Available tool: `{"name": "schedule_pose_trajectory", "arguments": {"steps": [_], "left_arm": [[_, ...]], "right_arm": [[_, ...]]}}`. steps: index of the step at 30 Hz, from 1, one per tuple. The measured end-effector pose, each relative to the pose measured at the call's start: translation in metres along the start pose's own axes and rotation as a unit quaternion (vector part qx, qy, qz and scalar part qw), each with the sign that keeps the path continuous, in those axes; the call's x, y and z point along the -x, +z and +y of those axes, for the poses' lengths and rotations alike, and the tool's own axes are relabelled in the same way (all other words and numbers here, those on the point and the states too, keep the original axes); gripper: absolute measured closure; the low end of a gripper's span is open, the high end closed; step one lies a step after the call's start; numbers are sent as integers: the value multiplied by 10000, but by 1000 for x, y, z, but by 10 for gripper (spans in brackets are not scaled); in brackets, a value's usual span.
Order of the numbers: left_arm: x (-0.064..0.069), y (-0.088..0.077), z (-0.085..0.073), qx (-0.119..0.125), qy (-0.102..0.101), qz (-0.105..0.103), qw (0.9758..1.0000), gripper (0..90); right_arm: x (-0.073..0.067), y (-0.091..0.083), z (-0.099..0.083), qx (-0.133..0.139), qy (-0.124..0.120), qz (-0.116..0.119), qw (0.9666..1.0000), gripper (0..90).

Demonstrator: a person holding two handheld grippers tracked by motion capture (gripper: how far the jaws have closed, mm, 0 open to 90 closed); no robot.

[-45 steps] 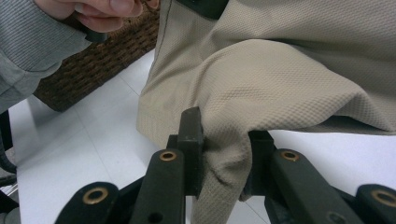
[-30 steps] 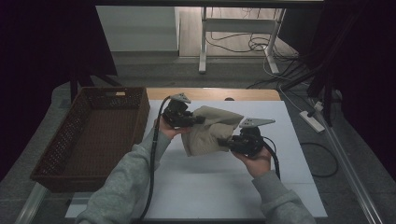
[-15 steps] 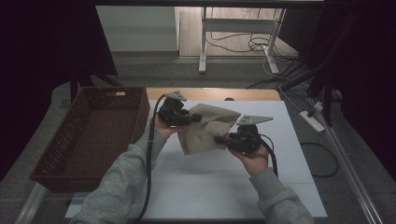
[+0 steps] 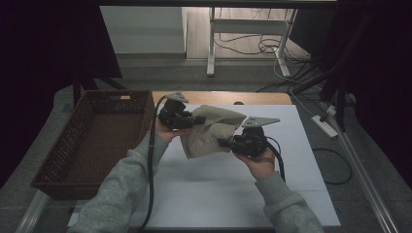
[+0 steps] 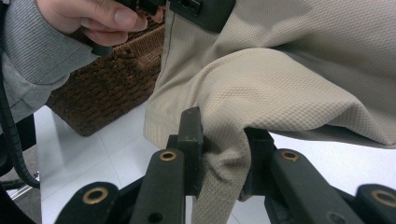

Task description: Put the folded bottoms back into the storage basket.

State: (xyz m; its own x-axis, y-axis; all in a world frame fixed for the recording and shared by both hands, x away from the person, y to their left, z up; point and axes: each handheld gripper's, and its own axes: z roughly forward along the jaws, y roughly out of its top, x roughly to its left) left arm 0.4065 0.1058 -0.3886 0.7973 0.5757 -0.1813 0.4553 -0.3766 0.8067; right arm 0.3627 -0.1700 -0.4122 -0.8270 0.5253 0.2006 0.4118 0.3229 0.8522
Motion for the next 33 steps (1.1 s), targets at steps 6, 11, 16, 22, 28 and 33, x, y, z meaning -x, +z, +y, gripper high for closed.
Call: {"name": "schedule_pose_trajectory", "arguments": {"steps": [6,11,16,22,28,33], "left_arm": [[-1,-8,0,27,-5,46,10000,706],[-4,-16,0,65,-26,74,9999,707],[-7,-25,1,96,-13,98,9999,706],[-11,-37,1,103,-7,155,9998,706],[-18,-49,-1,112,-15,217,9997,706],[-24,-59,-4,149,-47,274,9995,706]], "right_arm": [[-2,4,5,31,-31,48,10000,737],[-6,8,10,66,-62,85,9999,737],[-11,12,18,66,-133,106,9998,737],[-15,21,26,88,-131,146,9998,736],[-19,31,34,114,-150,210,9996,736],[-24,41,42,124,-202,260,9994,736]]}}
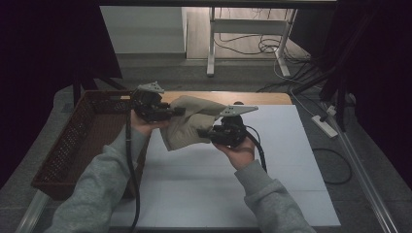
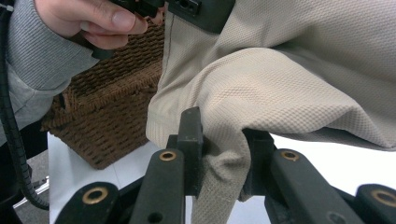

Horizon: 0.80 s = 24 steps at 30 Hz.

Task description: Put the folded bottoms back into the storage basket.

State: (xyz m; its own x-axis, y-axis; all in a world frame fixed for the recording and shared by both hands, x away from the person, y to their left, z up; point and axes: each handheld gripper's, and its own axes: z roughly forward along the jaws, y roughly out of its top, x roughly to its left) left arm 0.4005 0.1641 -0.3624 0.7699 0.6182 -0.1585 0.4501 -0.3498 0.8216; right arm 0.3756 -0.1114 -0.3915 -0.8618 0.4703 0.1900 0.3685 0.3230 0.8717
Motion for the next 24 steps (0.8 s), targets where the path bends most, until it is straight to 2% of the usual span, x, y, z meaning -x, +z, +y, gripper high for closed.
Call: {"name": "schedule_pose_trajectory", "arguments": {"steps": [24], "left_arm": [[-27,-44,-16,87,-127,290,9995,706]], "right_arm": [[-15,40,24,41,-68,218,9997,735]]}}
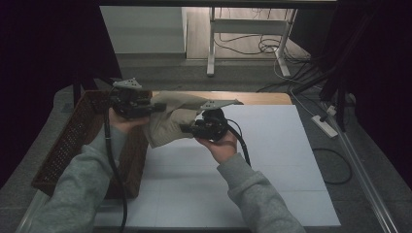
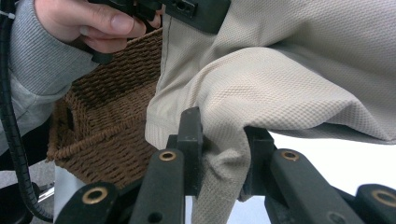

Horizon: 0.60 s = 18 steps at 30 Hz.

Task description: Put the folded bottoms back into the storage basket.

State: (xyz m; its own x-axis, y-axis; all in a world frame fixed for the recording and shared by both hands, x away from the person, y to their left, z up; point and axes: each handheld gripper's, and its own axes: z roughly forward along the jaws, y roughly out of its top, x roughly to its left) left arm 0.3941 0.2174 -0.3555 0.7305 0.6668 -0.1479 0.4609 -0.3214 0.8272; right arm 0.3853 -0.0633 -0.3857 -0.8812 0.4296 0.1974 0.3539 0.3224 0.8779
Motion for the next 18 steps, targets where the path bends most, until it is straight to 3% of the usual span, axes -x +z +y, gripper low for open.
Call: {"name": "schedule_pose_trajectory", "arguments": {"steps": [18], "left_arm": [[-9,-18,-8,72,-84,146,9998,706]], "right_arm": [[-9,17,10,11,-89,122,9999,735]]}}
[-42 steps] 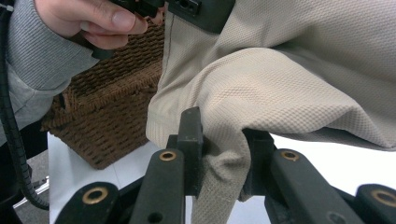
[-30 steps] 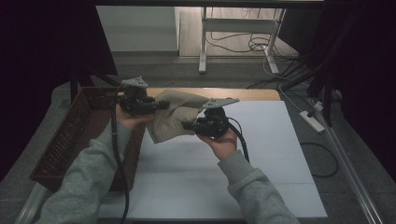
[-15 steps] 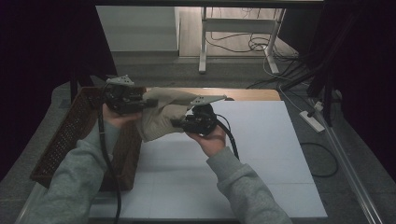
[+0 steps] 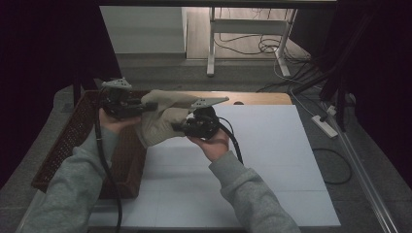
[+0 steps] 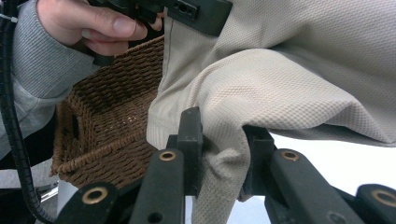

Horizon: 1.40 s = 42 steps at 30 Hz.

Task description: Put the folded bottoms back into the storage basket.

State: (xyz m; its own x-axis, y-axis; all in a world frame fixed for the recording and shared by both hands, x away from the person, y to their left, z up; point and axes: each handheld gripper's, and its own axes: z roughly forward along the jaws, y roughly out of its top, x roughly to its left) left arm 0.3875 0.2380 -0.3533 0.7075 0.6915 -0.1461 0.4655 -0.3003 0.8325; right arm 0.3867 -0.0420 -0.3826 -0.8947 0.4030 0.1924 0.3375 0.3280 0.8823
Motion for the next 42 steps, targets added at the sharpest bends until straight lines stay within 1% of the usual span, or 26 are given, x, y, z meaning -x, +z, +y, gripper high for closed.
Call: {"name": "schedule_pose_trajectory", "arguments": {"steps": [8,19,29,40,42], "left_arm": [[-6,-10,-4,74,-50,60,9999,705],[-18,-31,-12,142,-144,162,9997,706],[-30,-49,-21,163,-249,296,9991,706],[-46,-64,-37,118,-407,441,9981,706],[-48,-67,-40,108,-428,471,9979,706]], "right_arm": [[-5,7,6,1,-52,30,10000,735],[-13,25,18,-15,-117,125,9999,735],[-21,46,27,-34,-139,250,9996,735],[-26,73,30,-113,-132,377,9991,734],[-27,81,31,-130,-116,407,9990,734]]}}
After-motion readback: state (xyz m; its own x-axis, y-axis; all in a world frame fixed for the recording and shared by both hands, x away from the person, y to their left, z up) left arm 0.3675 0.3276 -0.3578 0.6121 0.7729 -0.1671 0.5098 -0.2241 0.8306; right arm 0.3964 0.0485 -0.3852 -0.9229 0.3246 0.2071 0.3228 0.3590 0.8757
